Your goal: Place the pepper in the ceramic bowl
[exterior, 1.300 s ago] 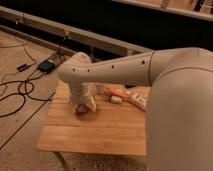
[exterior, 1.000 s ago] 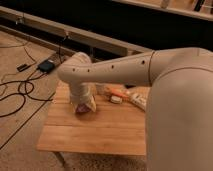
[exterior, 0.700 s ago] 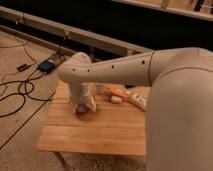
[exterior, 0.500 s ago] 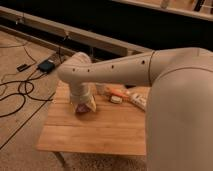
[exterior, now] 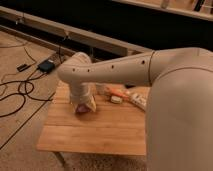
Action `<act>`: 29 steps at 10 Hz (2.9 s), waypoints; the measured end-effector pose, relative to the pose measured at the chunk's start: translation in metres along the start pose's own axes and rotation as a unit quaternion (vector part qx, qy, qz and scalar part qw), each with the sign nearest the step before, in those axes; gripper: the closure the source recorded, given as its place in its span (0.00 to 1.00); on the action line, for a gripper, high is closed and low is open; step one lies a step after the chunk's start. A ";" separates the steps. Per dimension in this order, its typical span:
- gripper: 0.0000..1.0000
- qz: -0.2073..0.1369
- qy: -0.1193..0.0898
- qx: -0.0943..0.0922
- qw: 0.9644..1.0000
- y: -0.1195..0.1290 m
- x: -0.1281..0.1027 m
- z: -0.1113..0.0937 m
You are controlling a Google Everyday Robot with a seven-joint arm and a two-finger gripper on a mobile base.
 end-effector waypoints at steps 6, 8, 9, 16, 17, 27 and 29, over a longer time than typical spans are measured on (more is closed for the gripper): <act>0.35 0.000 0.000 0.000 1.000 0.000 0.000 0.000; 0.35 0.000 0.000 0.000 1.000 0.000 0.000 0.000; 0.35 0.000 0.000 0.000 1.000 0.000 0.000 0.000; 0.35 -0.067 0.009 0.047 0.997 -0.076 -0.029 0.007; 0.35 -0.077 0.008 0.052 0.996 -0.092 -0.038 0.009; 0.35 -0.231 0.042 0.032 0.972 -0.191 -0.114 0.075; 0.35 -0.246 0.043 0.032 0.968 -0.199 -0.130 0.086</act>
